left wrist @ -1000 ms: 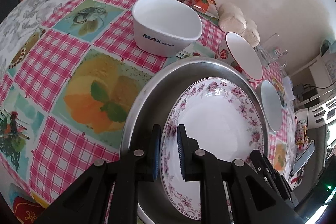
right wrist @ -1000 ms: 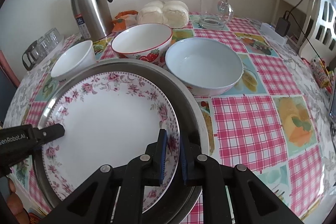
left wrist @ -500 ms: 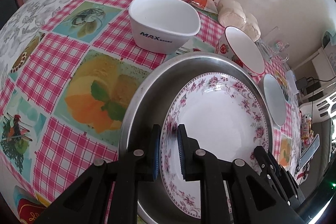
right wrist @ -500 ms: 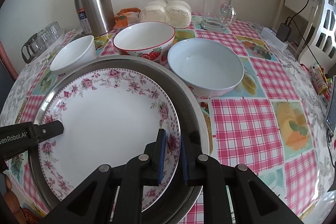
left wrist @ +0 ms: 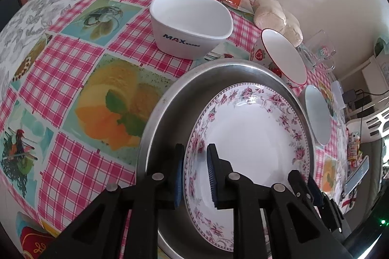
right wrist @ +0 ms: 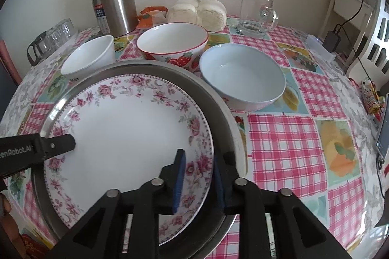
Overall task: Organize plates and bowls
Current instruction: 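Open both grippers to release the floral plate in the basin, then move both grippers to the rim of the red-rimmed white bowl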
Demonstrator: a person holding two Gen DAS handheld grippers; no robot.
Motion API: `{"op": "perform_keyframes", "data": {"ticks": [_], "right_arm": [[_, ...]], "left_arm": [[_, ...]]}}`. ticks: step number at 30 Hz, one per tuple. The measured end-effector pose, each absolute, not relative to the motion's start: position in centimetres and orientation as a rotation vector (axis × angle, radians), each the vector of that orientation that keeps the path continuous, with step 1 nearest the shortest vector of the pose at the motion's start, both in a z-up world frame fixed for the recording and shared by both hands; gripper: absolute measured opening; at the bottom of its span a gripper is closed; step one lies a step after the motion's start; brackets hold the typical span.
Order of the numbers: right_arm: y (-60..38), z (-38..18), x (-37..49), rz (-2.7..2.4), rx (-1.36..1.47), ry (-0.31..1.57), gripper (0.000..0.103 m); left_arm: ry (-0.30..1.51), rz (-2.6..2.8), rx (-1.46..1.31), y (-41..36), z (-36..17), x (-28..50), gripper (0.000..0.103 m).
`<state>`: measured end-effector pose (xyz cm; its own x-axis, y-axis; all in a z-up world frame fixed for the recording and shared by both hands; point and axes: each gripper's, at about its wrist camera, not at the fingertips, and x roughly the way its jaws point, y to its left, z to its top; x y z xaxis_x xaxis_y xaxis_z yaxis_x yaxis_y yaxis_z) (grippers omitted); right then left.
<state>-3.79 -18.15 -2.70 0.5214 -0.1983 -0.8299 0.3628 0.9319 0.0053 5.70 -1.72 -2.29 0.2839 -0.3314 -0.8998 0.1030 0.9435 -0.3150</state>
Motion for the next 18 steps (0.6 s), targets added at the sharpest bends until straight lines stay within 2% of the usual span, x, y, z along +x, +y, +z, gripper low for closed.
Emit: {"op": "perform_keyframes", "data": {"ticks": [3,13,15,16,18], "right_arm": [[-18.0,-2.0,-4.0,-0.345,0.179,0.943,0.028],[-17.6,0.5,-4.5,-0.359,0.163,0.861,0.028],[-17.3,0.5,-4.5,-0.357,0.157,0.862,0.028],[-17.2,0.4,-4.5,-0.356,0.155,0.865,0.029],[-17.2,0.2,-4.4,-0.357,0.153,0.873,0.040]], "left_arm": [[1.237,-0.296,-0.214,-1.5,-1.7,5.5,0.034],[1.127,-0.273,-0.185,-0.7,1.5,4.6,0.046],[1.125,-0.253,-0.167,-0.8,1.5,4.7,0.056],[1.131,-0.240,-0.154,-0.8,1.4,4.8,0.057],[1.141,-0.228,-0.146,-0.6,1.0,4.9,0.058]]}}
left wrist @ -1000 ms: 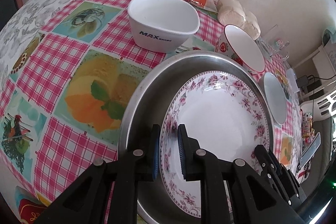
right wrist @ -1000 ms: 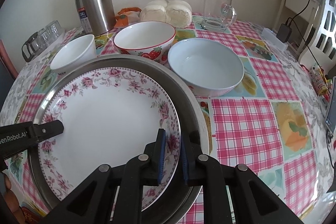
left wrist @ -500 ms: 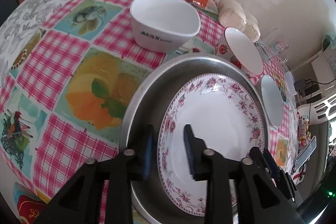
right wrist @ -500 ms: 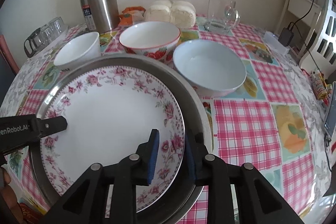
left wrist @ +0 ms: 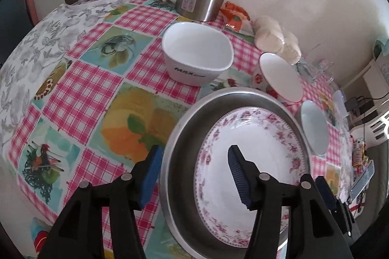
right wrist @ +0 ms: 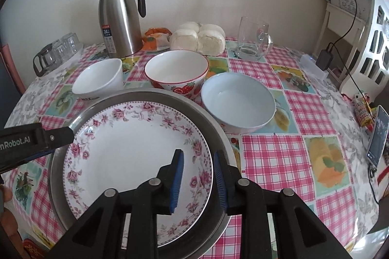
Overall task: Organize plates and bowls
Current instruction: 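Move both grippers to the rim of the red-rimmed white bowl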
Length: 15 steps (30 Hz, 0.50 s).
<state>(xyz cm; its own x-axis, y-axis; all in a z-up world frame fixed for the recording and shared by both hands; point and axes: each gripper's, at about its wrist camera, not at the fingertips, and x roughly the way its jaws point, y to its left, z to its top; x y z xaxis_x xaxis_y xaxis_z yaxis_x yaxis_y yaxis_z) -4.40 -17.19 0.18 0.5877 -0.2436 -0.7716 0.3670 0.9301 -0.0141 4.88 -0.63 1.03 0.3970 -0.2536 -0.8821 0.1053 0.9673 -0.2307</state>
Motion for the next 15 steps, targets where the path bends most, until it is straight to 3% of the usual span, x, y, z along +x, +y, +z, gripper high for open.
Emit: {"op": "perform_keyframes", "data": {"ticks": [4,6,11,15], "right_arm": [[-17.4,0.0,-4.4,-0.369,0.154,0.876,0.059],[-17.5,-0.2,-4.4,-0.368,0.160,0.878,0.068],[-17.7,-0.7,-4.3,-0.375,0.164,0.896,0.083],[-18.3,-0.9,-4.3,-0.376,0.189,0.892,0.099]], "left_arm": [[1.148,-0.205,-0.131,-0.5,0.7,5.0,0.061],[1.147,-0.188,-0.114,-0.5,0.6,5.1,0.073],[1.148,-0.143,-0.077,-0.3,0.2,5.2,0.076],[1.132,-0.106,-0.055,0.1,0.0,5.3,0.089]]}}
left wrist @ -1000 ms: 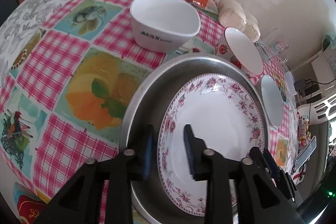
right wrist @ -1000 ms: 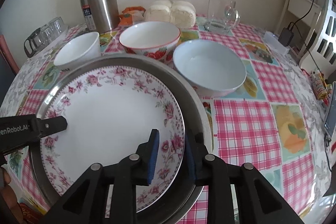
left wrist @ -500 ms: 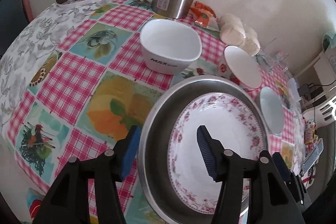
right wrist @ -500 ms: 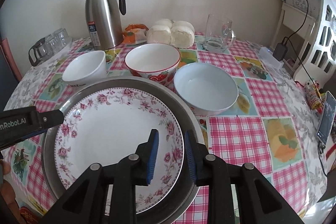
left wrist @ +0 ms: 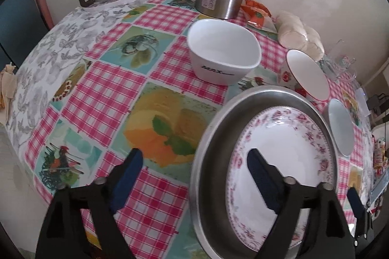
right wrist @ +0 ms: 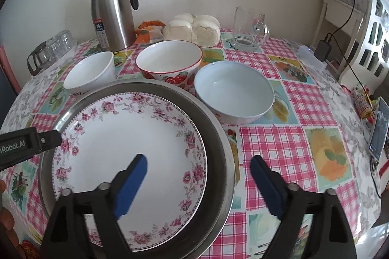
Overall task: Organize plates and bowls
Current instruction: 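Move both grippers to the rim of the red-rimmed white bowl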
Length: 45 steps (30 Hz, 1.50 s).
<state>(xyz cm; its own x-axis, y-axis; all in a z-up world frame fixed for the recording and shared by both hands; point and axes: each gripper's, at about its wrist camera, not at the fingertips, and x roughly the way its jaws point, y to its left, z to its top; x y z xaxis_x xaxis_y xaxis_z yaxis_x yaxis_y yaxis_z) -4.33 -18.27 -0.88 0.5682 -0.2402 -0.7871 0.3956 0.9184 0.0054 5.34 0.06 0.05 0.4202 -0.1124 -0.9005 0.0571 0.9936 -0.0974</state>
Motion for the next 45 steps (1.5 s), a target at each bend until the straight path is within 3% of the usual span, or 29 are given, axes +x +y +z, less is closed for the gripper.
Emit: {"op": "perform_keyframes", "data": {"ticks": [2,5,18,25,33,45], "right_arm": [[-18.5,-0.9,-4.4,-0.369,0.204,0.883,0.103],[-18.7,-0.9,-4.5,-0.369,0.224,0.880,0.103],[-18.7,-1.2,-4.3,-0.367,0.181,0.892,0.103],[-19.8,-0.3,-4.5,-0.400,0.220,0.835,0.103],[-22.5,0.9,-4.4,-0.467,0.257,0.789,0.103],[-24.7,2.0,-0.3,-0.470,0.182,0.864,0.103]], "left_arm": [[1.121,-0.088,-0.051,0.3,0.0,5.4,0.090],[1.103,-0.071,-0.062,0.8,0.0,5.5,0.100],[1.050,-0.112,-0.085,-0.5,0.4,6.0,0.101],[0.875,-0.111,-0.020,-2.1,2.3,6.6,0.101],[0.850,-0.197,-0.050,-4.3,2.8,8.1,0.101],[0.880,-0.324,-0.072,-7.3,2.8,11.6,0.101]]}}
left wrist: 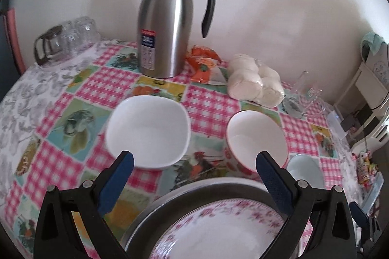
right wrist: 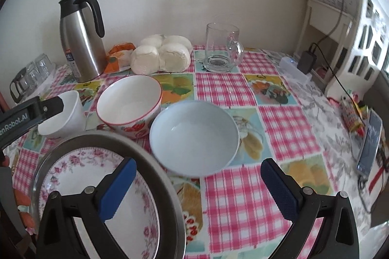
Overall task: Organize plates and bowls
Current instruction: 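Move both grippers to the rim of the red-rimmed white bowl, then close both grippers on the red-rimmed bowl rim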
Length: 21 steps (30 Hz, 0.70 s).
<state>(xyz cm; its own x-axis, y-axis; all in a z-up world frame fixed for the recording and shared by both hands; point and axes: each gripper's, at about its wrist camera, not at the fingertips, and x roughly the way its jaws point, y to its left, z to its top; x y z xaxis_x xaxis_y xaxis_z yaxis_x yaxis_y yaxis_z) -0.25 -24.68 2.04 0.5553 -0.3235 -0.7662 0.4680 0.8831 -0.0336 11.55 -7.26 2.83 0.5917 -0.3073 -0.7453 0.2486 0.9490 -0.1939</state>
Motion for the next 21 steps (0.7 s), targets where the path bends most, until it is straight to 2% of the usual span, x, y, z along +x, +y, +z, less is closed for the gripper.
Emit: {"op": "perform_keyframes", "data": {"ticks": [8,17,19,21], "right_arm": [[-27.0,3.5,3.3,-0.438,0.157,0.908,0.103],[-28.6,6.5,8.4,-0.423,0.127,0.899,0.103],[-28.6,6.5,9.2,-0.425,0.137,0.901,0.103],[-29.0,6.3,9.9,-0.435,0.157,0.903,0.103]], "left_arm": [[0.854,-0.381,-0.075,-8.9,2.7,13.3,0.101],[0.983,-0.451,-0.103,-9.8,1.0,16.3,0.100],[0.995,-0.461,-0.104,-10.1,0.8,16.5,0.099],[0.994,-0.459,-0.089,-10.4,0.7,16.6,0.085]]}}
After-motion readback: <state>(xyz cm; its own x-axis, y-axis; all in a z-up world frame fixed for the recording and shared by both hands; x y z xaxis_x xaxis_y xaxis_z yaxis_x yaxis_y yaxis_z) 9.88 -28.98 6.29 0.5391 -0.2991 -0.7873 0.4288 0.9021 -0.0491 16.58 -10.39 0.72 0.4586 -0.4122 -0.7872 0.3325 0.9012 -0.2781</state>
